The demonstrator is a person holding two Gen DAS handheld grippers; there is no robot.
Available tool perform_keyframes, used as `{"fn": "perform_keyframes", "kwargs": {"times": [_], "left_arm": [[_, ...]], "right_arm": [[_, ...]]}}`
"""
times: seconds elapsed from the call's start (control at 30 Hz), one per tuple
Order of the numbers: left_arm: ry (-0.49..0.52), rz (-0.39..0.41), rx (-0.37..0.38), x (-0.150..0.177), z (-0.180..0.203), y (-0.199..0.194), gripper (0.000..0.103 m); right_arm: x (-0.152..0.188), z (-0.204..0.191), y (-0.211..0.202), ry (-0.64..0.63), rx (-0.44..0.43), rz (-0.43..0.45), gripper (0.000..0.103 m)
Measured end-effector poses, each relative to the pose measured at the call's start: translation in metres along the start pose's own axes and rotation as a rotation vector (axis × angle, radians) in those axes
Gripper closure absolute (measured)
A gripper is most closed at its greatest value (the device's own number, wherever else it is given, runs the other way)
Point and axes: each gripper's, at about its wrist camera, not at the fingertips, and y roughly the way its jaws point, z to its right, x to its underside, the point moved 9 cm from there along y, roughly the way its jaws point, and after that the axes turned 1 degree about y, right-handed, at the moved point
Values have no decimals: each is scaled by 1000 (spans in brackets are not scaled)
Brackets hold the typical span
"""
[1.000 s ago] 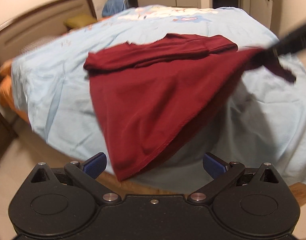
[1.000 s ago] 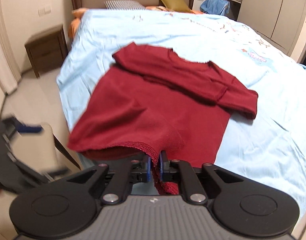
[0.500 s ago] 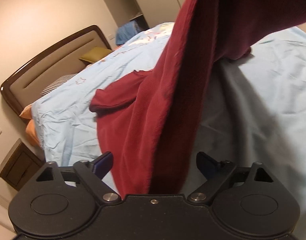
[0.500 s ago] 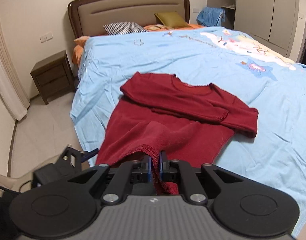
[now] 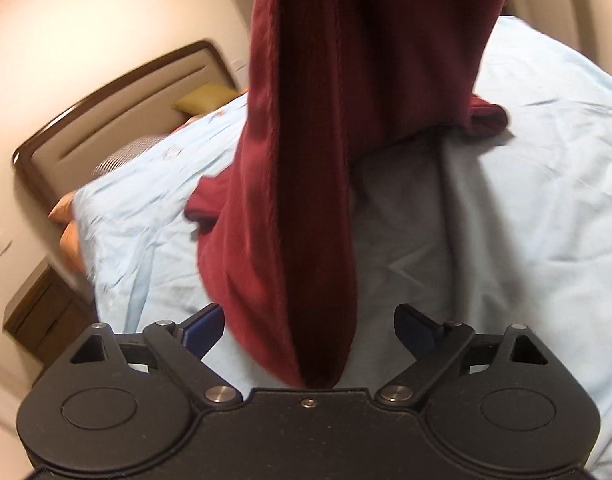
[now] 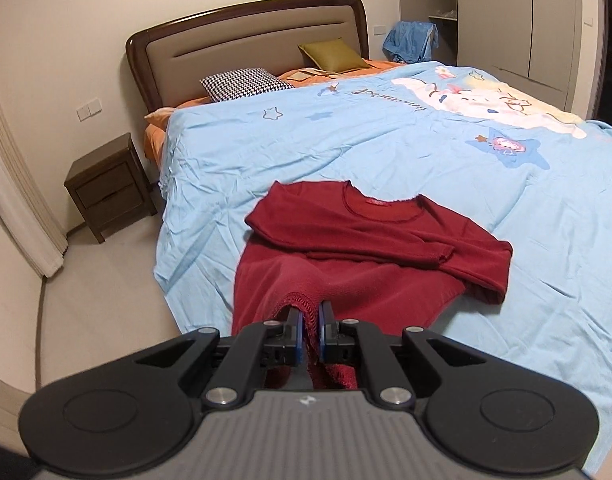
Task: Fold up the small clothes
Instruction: 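Grasp the shirt hem with the right gripper and lift it toward the collar, then carry the held hem over the collar with the right gripper and lower it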
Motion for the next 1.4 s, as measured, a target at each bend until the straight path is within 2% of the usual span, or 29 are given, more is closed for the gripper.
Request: {"fn": "perform_keyframes", "kwargs": {"times": [0.1,0.27,0.5,0.7,0.77,0.9,0.97,1.2,1.27,1.3,1.37,1.4], "left_arm": [[-30,-14,-25,-9,-8,-2,10],[-62,13,-51,-30,-16,-1,5],[-146,33,-51,-56,0,8,4],[-149,39,-207,-70,-5,22,6],[-148,44,-220,-70,-9,24,14],[-148,86,-201,-58,-25,22,24],[-136,96,-205,-48,-34,19,40],[-87,20,-176,-6,-48,22,47],[-86,-1,-158,1,-52,23,70],[-89,-5,-153,4,-57,22,76],[-98,2,-147,7,-69,20,95],[-92,6,-148,8,-75,17,97]], "right_arm": [[-22,-3,0,-2,-13,8,95],[-56,-10,2,-26,-34,7,95],[-76,-16,6,-73,-47,-55,95],[-82,-20,7,-107,-85,-105,95],[-83,-17,5,-109,-94,-112,95],[-86,-9,0,-94,-111,-113,95],[-90,-4,-3,-85,-116,-108,95],[-92,6,-8,-13,-128,-84,95],[-91,7,-12,-14,-121,-76,95],[-90,7,-13,-23,-114,-73,95],[-85,6,-14,-43,-98,-70,96],[-80,6,-14,-53,-89,-71,96]]}}
